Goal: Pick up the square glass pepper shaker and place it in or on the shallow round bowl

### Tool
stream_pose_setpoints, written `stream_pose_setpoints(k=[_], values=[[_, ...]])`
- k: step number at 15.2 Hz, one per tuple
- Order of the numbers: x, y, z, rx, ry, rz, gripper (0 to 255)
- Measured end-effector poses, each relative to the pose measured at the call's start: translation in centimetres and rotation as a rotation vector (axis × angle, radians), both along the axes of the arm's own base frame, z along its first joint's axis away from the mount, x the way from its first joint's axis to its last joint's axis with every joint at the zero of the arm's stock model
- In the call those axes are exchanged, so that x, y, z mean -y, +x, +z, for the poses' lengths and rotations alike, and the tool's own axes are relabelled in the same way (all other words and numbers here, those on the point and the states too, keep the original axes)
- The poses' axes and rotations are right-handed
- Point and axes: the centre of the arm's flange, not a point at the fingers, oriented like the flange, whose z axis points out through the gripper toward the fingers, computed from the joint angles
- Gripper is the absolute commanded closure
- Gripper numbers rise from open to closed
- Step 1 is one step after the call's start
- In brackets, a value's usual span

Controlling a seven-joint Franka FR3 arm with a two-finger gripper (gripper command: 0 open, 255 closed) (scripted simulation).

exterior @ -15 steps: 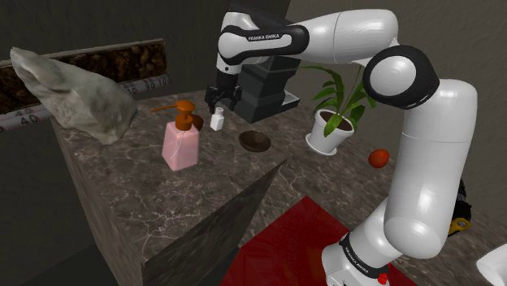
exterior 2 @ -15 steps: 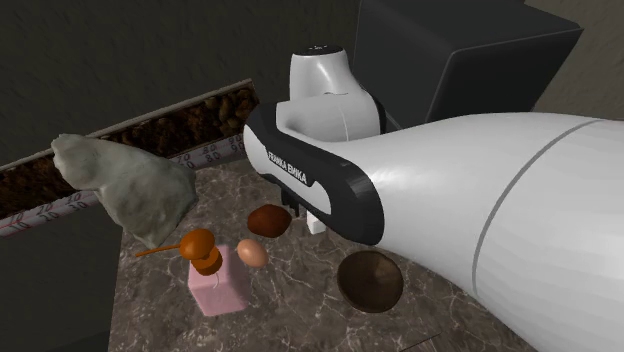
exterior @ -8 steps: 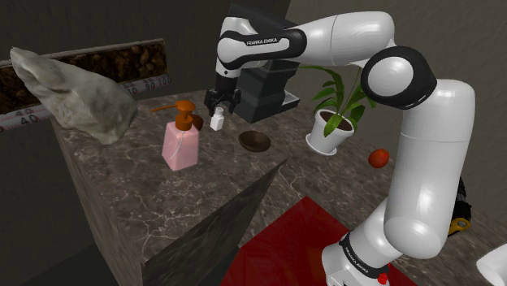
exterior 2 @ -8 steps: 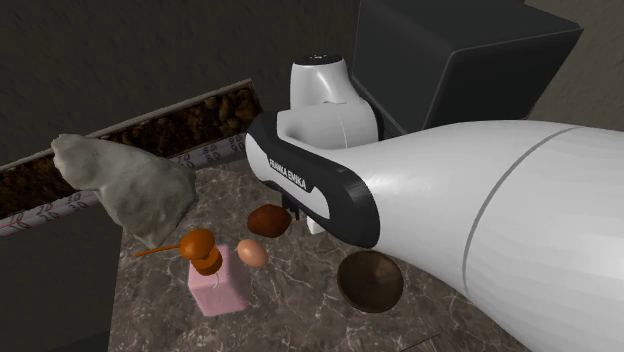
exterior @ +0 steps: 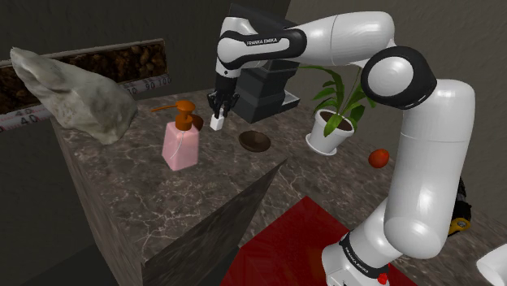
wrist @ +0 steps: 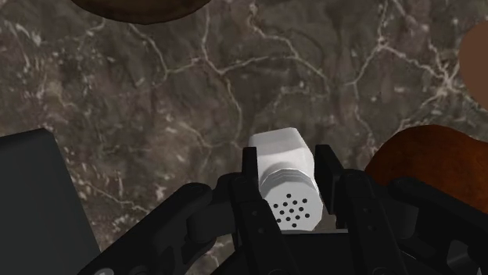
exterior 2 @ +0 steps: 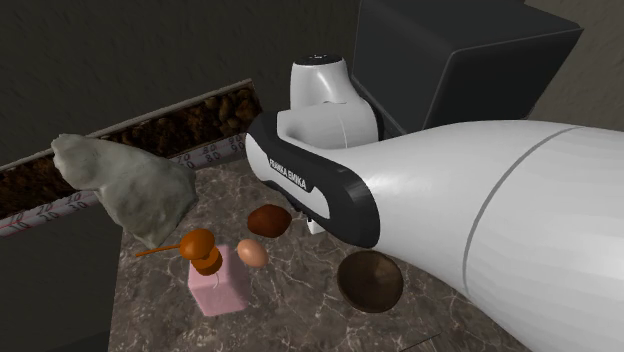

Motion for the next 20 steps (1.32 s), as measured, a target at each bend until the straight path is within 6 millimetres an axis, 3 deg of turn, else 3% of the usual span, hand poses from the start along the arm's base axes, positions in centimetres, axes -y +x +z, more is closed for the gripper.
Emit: stream_pose_setpoints(k=[5,20], values=[[0.0,0.0,0.2,0.000,0.000,0.000,255],[0.1,0.1,8.0,0.000,0.000,0.000,255]])
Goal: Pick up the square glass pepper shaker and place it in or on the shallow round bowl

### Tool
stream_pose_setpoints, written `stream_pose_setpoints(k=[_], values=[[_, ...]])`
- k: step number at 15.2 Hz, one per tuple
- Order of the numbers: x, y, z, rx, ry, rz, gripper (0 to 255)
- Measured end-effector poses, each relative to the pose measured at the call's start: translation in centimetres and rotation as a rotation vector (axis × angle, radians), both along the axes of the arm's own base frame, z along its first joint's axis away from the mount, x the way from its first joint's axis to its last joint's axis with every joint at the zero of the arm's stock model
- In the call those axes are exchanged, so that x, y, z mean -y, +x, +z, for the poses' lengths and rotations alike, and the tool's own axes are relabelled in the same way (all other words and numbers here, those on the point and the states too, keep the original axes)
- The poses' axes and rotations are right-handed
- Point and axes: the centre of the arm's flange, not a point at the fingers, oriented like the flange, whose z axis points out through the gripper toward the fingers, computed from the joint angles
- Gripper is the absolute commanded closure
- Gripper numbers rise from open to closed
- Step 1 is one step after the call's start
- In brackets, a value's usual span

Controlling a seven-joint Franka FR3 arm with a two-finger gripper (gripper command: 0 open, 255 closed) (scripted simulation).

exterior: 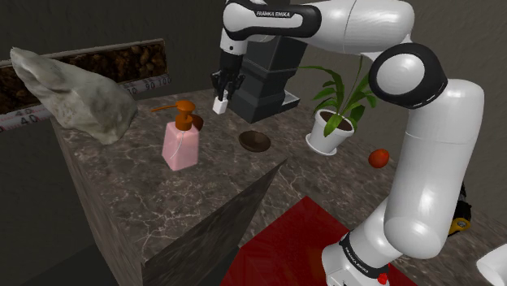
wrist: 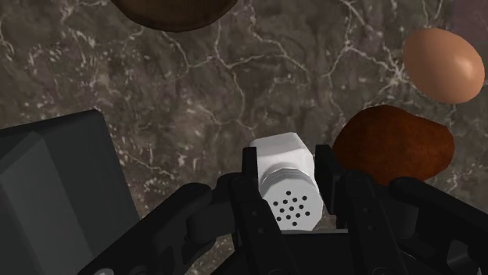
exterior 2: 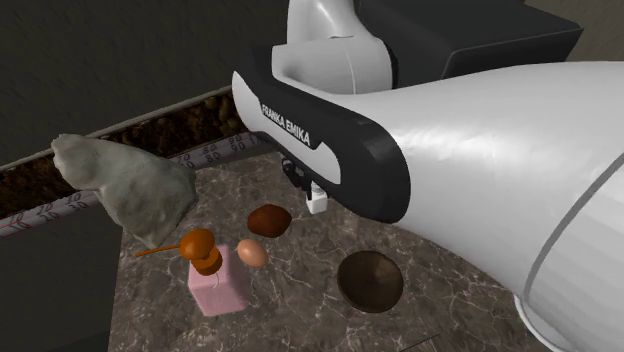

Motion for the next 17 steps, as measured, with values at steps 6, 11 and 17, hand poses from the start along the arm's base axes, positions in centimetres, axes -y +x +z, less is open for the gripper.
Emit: stream_pose_setpoints(k=[6,11,17], values=[[-0.1,0.0,3.1,0.000,0.000,0.000,255],[0.7,-2.2,4.7,0.000,0.000,0.000,255],[3.9,-9.5,6.2,0.000,-0.001,0.000,255]])
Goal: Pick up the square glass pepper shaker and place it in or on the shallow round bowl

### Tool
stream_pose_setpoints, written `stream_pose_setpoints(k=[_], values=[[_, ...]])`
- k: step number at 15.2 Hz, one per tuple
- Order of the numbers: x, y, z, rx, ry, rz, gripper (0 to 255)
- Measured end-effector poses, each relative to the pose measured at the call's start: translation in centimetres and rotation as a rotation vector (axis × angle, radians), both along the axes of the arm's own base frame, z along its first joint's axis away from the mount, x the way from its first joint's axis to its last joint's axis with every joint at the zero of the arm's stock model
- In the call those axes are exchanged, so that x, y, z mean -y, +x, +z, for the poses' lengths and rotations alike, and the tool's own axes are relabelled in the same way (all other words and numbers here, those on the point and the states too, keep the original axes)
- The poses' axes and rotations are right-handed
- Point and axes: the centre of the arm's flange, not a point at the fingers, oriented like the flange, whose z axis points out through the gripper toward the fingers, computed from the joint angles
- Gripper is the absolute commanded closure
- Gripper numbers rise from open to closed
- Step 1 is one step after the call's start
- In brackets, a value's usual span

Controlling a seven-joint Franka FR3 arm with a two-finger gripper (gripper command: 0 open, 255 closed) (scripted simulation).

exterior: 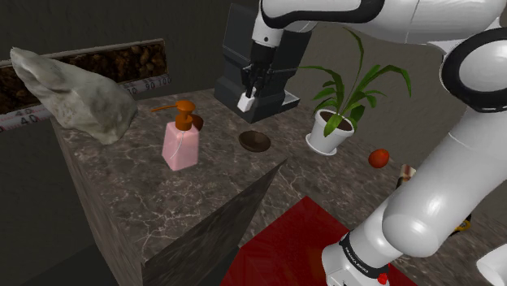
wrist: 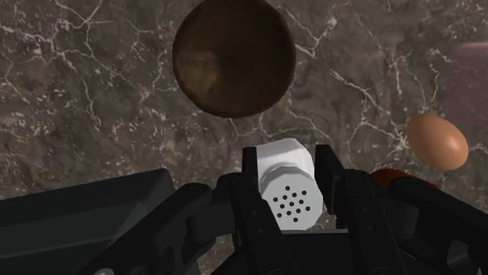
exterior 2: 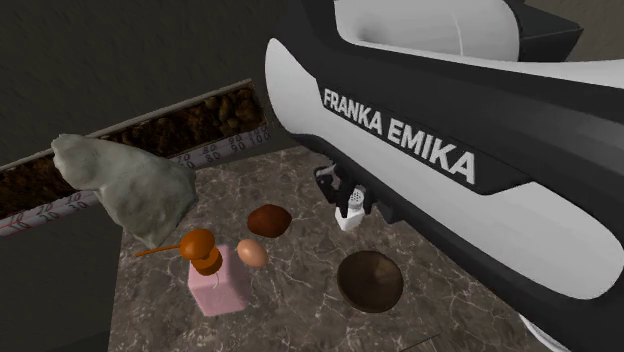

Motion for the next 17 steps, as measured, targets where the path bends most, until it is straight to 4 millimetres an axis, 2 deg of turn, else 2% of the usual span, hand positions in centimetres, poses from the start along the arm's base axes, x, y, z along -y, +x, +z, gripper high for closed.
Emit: stream_pose_setpoints(k=[5,6,9,17], values=[[2.4,-6.2,1.4,0.000,0.000,0.000,255],[2.8,-6.8,1.3,0.000,0.000,0.000,255],[3.3,-7.5,-0.1,-0.001,0.001,0.000,255],[3.2,-7.5,-4.2,-0.001,0.001,0.000,255]])
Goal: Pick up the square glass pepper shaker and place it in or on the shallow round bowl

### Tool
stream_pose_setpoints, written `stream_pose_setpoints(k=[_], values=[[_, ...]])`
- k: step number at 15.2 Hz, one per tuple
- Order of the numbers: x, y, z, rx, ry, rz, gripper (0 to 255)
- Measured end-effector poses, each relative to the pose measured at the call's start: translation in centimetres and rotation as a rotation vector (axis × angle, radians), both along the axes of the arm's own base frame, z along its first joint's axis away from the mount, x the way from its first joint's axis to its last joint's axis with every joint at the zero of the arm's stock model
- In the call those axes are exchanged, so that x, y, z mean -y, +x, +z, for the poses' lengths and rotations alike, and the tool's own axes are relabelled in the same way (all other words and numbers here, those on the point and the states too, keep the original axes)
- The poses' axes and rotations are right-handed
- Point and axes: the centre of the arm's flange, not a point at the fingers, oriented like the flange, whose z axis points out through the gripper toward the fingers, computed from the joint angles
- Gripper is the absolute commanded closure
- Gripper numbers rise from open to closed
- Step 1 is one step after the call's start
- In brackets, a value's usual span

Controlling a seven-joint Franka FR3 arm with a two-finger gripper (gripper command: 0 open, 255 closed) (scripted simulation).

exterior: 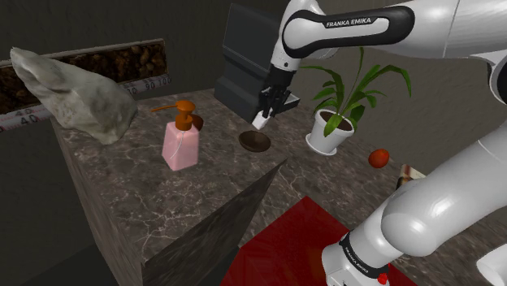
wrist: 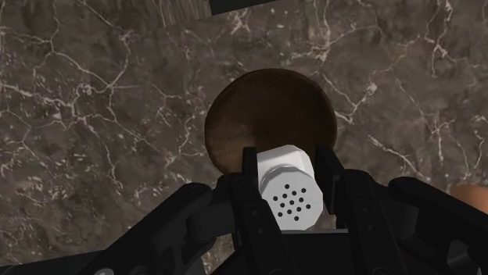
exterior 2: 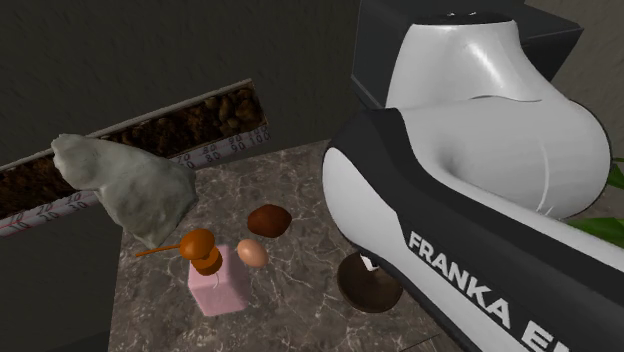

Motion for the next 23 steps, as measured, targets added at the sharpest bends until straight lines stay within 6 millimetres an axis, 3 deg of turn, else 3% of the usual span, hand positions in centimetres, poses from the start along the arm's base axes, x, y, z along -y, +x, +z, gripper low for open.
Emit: stream_pose_setpoints(k=[8,14,15,21,23], values=[[0.1,0.0,-4.3,0.000,0.000,0.000,255],[0.1,0.0,-4.8,0.000,0.000,0.000,255],[0.1,0.0,-4.8,0.001,0.000,0.000,0],[0.1,0.0,-4.8,0.001,0.000,0.000,0],[0.1,-0.1,-3.2,0.002,0.000,0.000,0]])
